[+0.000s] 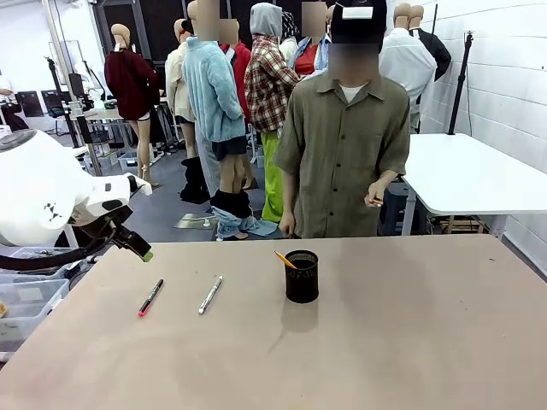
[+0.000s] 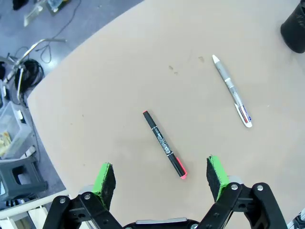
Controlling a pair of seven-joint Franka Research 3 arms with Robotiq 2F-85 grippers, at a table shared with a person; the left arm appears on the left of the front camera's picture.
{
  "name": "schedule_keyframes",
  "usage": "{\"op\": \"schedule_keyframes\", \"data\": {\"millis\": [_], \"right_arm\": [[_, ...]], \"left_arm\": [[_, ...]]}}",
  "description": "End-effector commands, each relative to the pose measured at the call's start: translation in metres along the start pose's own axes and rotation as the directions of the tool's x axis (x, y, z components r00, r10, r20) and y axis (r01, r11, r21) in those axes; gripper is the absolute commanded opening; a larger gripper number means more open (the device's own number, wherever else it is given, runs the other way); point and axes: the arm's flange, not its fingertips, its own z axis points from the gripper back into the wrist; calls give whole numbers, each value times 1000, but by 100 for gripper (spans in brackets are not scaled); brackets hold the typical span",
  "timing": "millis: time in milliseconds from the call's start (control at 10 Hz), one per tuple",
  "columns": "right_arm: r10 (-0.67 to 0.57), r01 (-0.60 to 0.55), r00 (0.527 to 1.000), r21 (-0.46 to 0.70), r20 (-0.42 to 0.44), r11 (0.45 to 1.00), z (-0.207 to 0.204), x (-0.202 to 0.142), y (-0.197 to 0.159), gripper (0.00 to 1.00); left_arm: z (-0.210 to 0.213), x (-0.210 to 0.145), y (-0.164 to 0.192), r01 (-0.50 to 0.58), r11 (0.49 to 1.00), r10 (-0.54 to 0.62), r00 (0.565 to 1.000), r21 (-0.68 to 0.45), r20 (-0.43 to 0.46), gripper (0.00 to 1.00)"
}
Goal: Place the pens into the pen holder.
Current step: Pick up a writing instrument from the table and place it into the Pen holder.
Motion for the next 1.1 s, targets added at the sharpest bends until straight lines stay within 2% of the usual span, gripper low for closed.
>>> {"op": "schedule_keyframes", "data": {"millis": [0,100,200,300,600,1000], "right_arm": [[-8,8,1000,-9,-19,1000,-1,0,1,93],[-8,8,1000,-9,-19,1000,-1,0,1,93],[-8,8,1000,-9,-19,1000,-1,0,1,93],[-8,8,1000,-9,-19,1000,-1,0,1,93],[-8,8,1000,-9,-19,1000,-1,0,1,93],[-8,8,1000,-9,-19,1000,-1,0,1,93]], "left_arm": [[-6,0,1,-3,1000,3,1000,-6,-11,100],[-3,-4,-6,3,1000,-3,1000,15,-18,100],[-27,-1,-7,3,1000,-5,993,-20,-118,100],[-47,1,-6,7,998,-17,984,-57,-179,100],[-87,5,-11,-1,993,-32,962,-119,-273,100],[-126,-7,7,-102,985,45,932,-141,-359,100]]}}
